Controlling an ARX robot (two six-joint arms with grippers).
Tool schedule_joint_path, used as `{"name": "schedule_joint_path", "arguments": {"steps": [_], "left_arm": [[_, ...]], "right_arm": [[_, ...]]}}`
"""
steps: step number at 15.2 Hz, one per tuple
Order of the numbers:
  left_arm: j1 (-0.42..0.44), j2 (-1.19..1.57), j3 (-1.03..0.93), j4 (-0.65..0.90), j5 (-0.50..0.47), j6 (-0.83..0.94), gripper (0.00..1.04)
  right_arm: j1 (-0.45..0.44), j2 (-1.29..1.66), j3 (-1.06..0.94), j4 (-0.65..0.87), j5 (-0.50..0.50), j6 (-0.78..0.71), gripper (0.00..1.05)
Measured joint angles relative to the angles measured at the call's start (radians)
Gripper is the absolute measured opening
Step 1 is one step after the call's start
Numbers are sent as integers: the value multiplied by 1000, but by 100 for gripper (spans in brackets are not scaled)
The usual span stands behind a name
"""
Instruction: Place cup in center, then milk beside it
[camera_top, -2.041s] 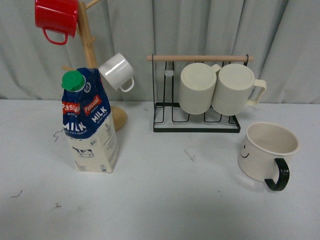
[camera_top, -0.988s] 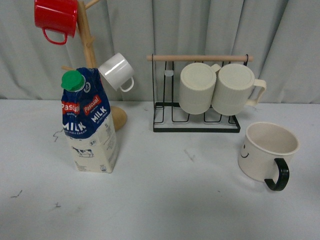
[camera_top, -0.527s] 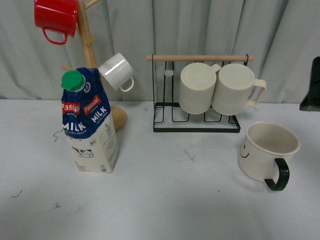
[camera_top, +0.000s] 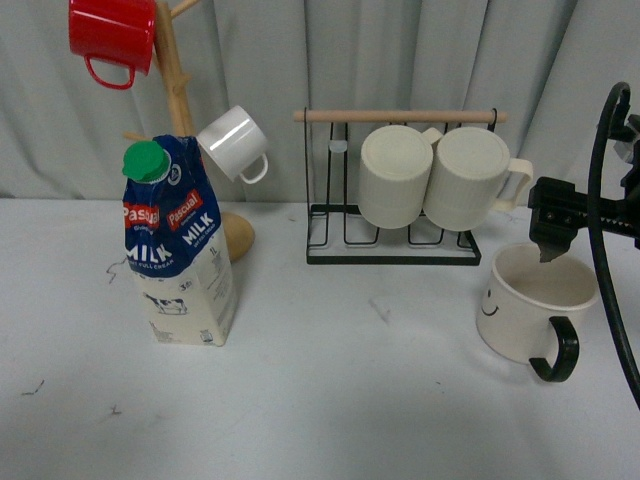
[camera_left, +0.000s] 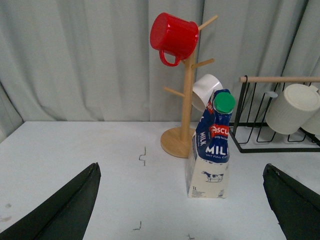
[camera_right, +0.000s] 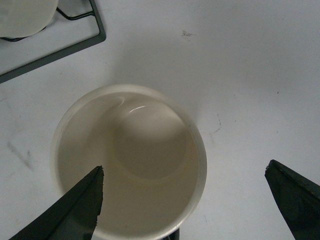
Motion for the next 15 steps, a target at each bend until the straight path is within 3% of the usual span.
{"name": "schedule_joint_path", "arguments": {"steps": [7, 9, 10, 12, 14, 15], "left_arm": [[0, 0, 0, 0, 0, 0, 98], [0, 0, 0, 0, 0, 0, 98], [0, 0, 0, 0, 0, 0, 98], [0, 0, 0, 0, 0, 0, 98], [0, 0, 0, 0, 0, 0, 98], [0, 0, 0, 0, 0, 0, 98]], "right_arm": [[-6, 190, 132, -34, 32, 8, 97], [-4, 230, 162, -46, 40, 9, 76], [1, 240, 174, -60, 45, 10, 52], [2, 240, 181, -61, 45, 10, 23], [2, 214, 150, -56, 43, 11, 3], [8, 171, 105, -50, 44, 10, 3]]}}
